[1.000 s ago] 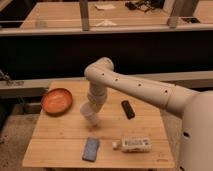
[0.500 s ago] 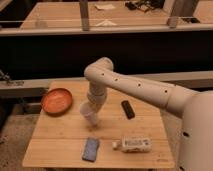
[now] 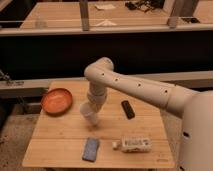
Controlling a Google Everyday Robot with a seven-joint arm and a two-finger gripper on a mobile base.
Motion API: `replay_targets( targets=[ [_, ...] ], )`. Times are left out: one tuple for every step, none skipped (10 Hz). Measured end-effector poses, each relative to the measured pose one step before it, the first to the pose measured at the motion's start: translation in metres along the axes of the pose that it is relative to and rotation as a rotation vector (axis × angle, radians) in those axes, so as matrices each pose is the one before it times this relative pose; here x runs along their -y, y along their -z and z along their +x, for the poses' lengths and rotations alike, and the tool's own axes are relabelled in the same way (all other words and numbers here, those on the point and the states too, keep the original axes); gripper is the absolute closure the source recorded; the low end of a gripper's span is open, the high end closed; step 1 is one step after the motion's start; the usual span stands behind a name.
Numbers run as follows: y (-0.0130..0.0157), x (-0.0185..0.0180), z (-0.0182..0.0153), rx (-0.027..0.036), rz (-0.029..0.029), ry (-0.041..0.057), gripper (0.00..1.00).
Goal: Pick up the ceramic cup
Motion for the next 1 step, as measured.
replay_targets(
  targets=[
    [-0.00005, -0.00003, -0.00001, 0.00012, -0.00001, -0.00010, 0.97]
  ],
)
